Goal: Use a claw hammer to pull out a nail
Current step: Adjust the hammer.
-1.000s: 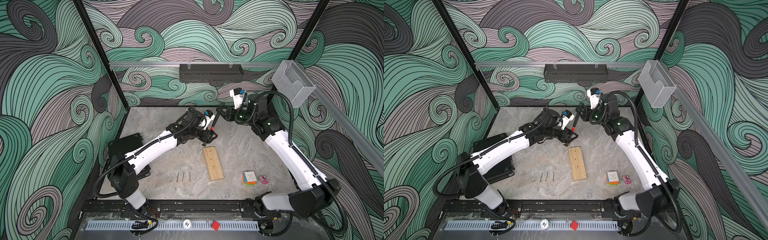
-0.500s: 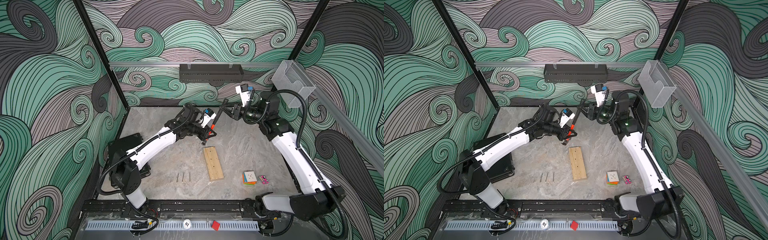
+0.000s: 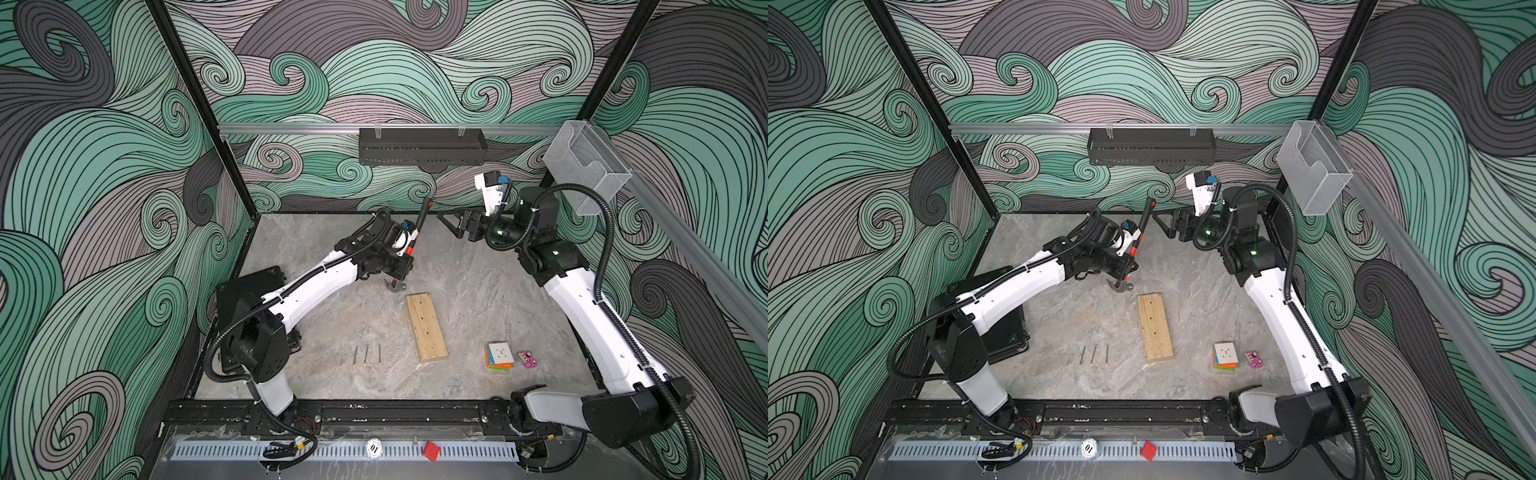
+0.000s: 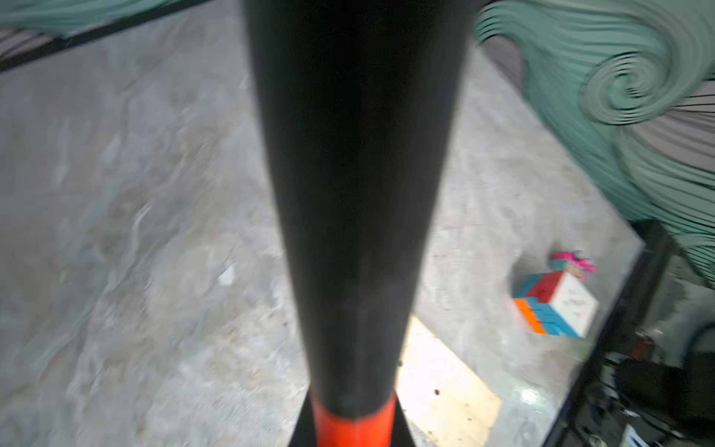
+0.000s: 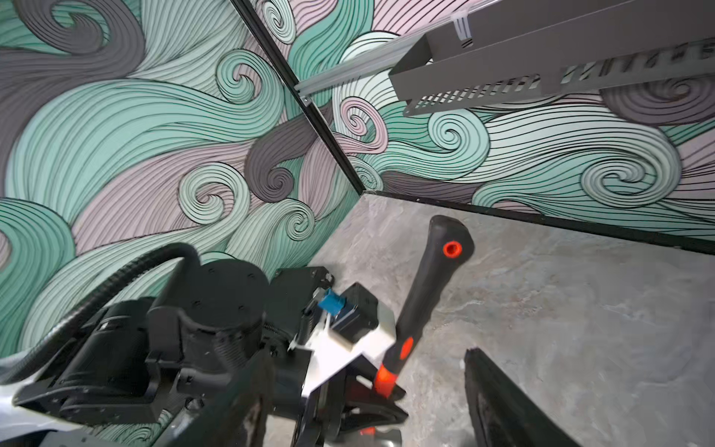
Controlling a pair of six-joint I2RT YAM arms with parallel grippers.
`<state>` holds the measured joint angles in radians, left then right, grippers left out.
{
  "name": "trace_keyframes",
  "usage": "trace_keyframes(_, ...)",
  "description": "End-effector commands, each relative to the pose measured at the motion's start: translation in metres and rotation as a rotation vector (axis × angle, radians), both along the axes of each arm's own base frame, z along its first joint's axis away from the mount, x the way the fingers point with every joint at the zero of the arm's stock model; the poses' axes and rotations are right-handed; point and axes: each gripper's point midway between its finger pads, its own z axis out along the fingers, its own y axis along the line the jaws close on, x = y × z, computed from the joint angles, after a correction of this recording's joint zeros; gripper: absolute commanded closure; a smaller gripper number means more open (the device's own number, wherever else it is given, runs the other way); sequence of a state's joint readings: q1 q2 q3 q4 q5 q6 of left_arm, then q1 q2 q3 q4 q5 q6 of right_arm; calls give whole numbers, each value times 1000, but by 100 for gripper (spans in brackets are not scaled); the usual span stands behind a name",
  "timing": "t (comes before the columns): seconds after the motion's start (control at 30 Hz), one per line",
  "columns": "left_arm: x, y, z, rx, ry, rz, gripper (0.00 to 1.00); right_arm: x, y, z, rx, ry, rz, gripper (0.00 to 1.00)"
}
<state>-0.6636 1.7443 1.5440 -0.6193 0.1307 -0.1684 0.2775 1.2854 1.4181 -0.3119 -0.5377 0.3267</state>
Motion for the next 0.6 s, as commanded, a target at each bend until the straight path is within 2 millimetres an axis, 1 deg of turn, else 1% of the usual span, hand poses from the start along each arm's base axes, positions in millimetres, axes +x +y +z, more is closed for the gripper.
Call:
trace_keyframes(0.0,20,43,-13,106,32,205,100,10,-32,-25,-95,49,-201,12)
trace_keyframes(0.07,26,59,-33,154,87,262,100,11,-55,-46,-169,97,-324,10)
trace_keyframes(0.13,29,70,-53,184,151,297,100,8,-78,-65,-238,133,-433,5)
trace_keyframes(0.2,31,74,-73,195,208,310,100,2,-96,-79,-295,149,-513,1)
trace_keyframes(0.27,34,75,-90,207,243,323,100,-6,-110,-88,-336,150,-567,0)
trace_keyframes(0.4,37,74,-120,208,337,330,100,-20,-129,-92,-371,137,-634,0)
trace_keyframes(0.47,38,80,-133,228,378,365,100,-26,-136,-91,-379,130,-660,0)
trace_keyframes(0.53,36,82,-140,241,395,376,100,-30,-141,-91,-385,123,-675,0)
trace_keyframes(0.57,35,79,-143,228,406,364,100,-31,-143,-91,-388,121,-683,0)
